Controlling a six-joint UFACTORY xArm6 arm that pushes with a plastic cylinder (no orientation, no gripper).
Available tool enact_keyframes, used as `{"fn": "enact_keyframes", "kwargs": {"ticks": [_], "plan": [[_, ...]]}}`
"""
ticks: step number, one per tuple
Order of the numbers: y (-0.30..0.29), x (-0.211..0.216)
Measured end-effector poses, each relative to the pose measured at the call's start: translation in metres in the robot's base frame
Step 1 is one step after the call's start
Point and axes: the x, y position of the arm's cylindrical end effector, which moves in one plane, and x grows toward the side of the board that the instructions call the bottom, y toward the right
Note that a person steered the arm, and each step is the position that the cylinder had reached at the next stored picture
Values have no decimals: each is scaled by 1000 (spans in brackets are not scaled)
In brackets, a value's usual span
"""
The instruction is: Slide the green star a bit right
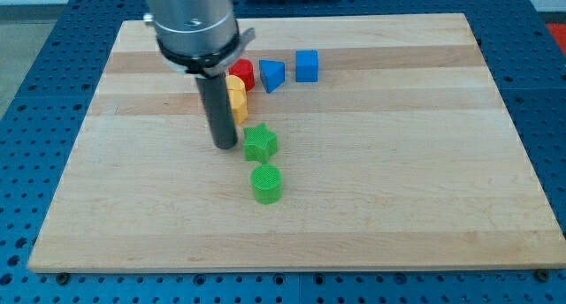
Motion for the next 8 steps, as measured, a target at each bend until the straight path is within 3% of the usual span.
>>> {"fn": "enact_keyframes", "kwargs": {"ticks": [3, 4, 6, 8], "plan": [[40, 3], [81, 20], [84, 23], [153, -14]]}}
